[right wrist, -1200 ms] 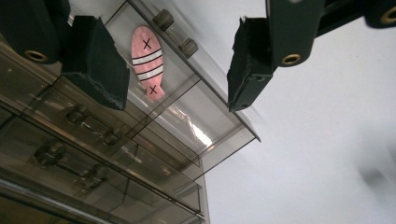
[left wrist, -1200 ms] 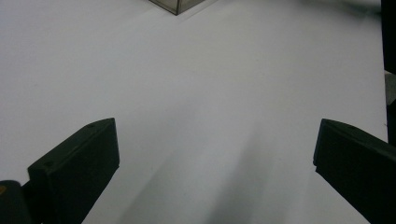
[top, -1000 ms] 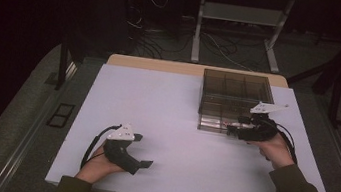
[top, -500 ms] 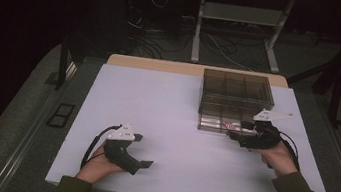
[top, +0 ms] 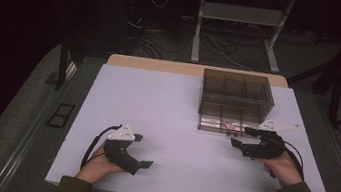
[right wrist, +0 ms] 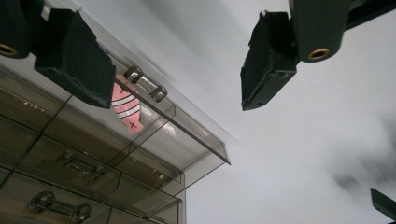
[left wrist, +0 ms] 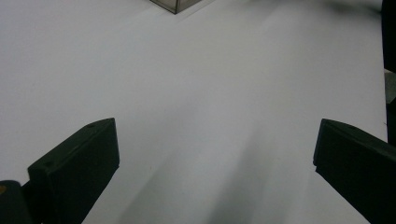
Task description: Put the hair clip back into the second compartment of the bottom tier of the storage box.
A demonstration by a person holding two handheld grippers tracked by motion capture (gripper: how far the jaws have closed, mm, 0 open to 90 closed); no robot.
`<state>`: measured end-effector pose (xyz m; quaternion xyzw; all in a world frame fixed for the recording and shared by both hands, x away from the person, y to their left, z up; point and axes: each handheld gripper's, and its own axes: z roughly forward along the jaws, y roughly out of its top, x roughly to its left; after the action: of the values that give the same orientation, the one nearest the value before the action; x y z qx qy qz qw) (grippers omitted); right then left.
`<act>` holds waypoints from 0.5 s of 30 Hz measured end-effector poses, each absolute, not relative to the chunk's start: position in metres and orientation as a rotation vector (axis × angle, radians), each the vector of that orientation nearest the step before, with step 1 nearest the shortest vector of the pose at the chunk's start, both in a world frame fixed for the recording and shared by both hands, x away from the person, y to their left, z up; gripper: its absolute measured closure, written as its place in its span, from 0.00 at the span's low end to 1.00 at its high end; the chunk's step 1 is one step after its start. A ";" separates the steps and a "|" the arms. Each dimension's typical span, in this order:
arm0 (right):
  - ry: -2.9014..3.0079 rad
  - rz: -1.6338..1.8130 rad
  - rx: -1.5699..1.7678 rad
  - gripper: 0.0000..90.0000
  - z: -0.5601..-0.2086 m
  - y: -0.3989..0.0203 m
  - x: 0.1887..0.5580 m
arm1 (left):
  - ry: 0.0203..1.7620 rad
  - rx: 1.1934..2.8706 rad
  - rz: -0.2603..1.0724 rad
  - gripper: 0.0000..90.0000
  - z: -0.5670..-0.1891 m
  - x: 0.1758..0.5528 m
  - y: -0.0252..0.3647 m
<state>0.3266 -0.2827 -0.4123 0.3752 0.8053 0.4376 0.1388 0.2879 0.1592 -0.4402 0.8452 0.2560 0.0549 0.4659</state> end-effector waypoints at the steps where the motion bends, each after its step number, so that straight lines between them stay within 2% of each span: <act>1: 2.323 1.269 1.090 0.27 -0.412 -0.283 0.325 | 0.627 2.076 0.136 0.00 -0.440 0.288 0.159; 15: 2.270 1.302 1.087 0.21 -0.417 -0.289 0.304 | 0.627 2.075 0.137 0.00 -0.440 0.288 0.159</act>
<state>0.3044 -0.2892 -0.4174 0.3789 0.7917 0.4541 0.1532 0.2877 0.1589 -0.4401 0.8453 0.2555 0.0559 0.4660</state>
